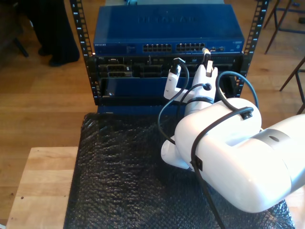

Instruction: Grab the cable and plug it in

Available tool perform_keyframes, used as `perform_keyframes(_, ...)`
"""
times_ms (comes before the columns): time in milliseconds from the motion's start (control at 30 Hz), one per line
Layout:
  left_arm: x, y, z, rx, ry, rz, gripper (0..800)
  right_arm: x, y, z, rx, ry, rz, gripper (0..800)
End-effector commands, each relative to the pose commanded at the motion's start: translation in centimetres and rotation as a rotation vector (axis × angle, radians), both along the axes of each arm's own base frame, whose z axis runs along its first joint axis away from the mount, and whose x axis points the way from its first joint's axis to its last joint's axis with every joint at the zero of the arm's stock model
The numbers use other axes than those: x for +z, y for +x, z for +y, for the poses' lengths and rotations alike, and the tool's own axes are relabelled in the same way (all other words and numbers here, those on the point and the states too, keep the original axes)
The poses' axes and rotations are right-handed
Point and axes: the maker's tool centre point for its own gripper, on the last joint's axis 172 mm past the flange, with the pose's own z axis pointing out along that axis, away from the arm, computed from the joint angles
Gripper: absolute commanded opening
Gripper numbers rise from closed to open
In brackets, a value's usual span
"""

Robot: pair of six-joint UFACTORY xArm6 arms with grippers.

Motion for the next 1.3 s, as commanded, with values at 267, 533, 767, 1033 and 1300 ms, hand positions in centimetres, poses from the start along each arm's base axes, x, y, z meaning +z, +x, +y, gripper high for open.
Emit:
perform_keyframes(267,0.0,0.0,0.0,0.000,0.000,0.000,800,-0.1,0.5,0.2,0.003,0.006,0.001,0)
perform_keyframes(533,0.0,0.0,0.0,0.000,0.000,0.000,800,-0.1,0.6,0.2,0.003,0.008,-0.001,0)
perform_keyframes(767,0.0,0.0,0.0,0.000,0.000,0.000,800,0.1,0.8,0.2,0.002,0.012,-0.007,0)
perform_keyframes(1033,0.0,0.0,0.0,0.002,0.000,0.000,800,0.3,0.9,0.1,0.002,0.014,-0.011,0)
perform_keyframes(1300,0.0,0.0,0.0,0.002,0.000,0.000,800,0.3,1.5,-0.1,-0.004,0.020,-0.019,0)
